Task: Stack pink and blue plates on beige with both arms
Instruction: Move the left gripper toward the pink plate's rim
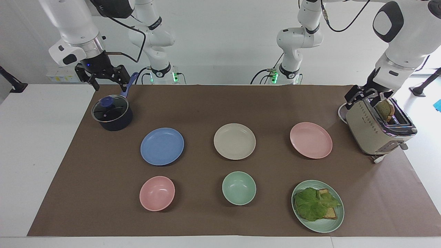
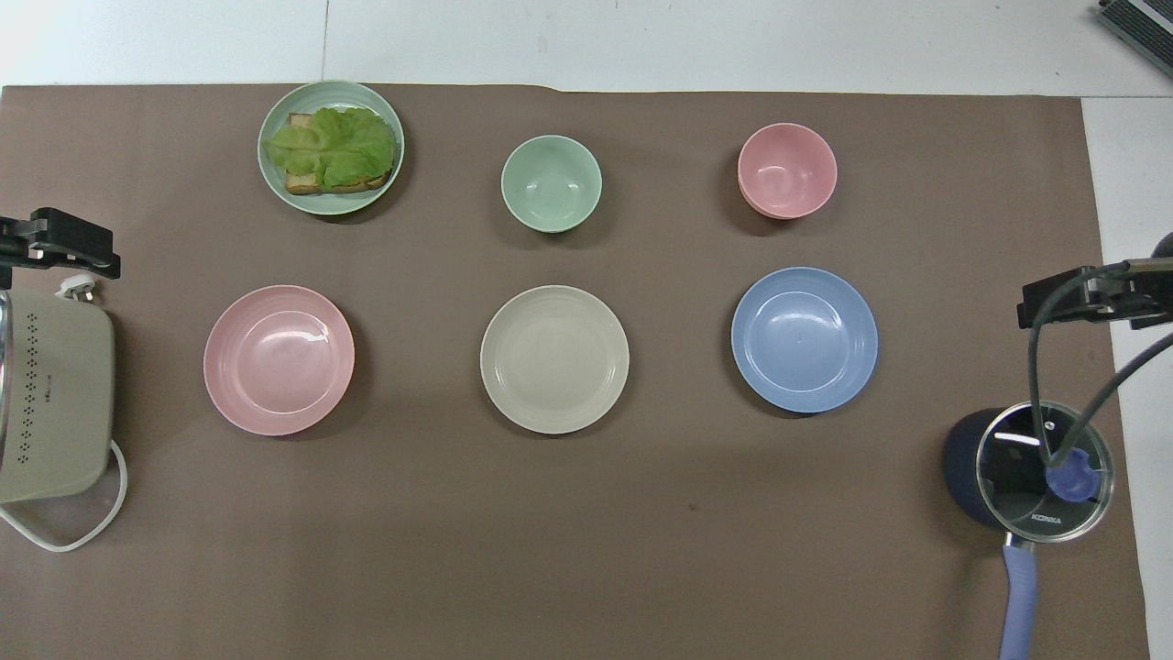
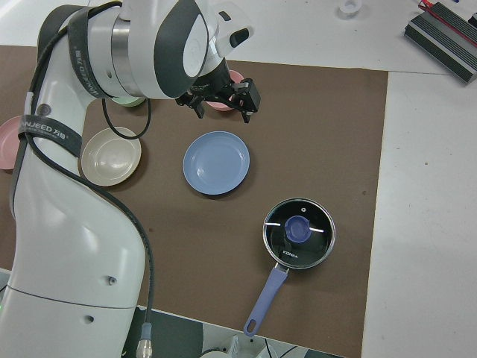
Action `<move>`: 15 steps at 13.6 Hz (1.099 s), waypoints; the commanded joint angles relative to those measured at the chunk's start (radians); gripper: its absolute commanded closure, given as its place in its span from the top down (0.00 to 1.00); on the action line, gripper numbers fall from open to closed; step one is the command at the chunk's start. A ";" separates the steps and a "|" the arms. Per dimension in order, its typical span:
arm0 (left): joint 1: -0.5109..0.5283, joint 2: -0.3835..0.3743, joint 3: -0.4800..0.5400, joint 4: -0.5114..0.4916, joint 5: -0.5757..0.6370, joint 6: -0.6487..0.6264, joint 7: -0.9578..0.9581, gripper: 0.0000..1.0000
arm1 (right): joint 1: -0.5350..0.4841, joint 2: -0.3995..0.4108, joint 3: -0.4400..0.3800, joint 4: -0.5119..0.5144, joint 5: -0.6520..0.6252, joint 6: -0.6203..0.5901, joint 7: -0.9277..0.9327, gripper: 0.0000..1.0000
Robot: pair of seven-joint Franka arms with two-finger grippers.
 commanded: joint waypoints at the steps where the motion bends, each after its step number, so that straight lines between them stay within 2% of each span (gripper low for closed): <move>1: 0.000 -0.009 -0.001 -0.001 0.014 -0.015 -0.001 1.00 | -0.012 -0.007 0.003 0.002 0.026 -0.008 -0.014 1.00; 9: -0.019 -0.018 -0.011 -0.027 -0.018 -0.006 -0.009 1.00 | -0.012 -0.005 0.004 0.004 0.024 -0.008 -0.015 1.00; 11: 0.003 -0.065 -0.008 -0.142 -0.064 0.031 0.002 1.00 | -0.012 -0.005 0.004 0.004 0.024 -0.008 -0.017 1.00; 13: 0.003 -0.105 -0.008 -0.327 -0.064 0.179 0.005 1.00 | -0.012 -0.005 0.004 0.004 0.026 -0.006 -0.017 1.00; 15: 0.006 -0.105 -0.006 -0.473 -0.064 0.331 0.037 1.00 | -0.012 -0.005 0.004 0.004 0.026 -0.006 -0.017 1.00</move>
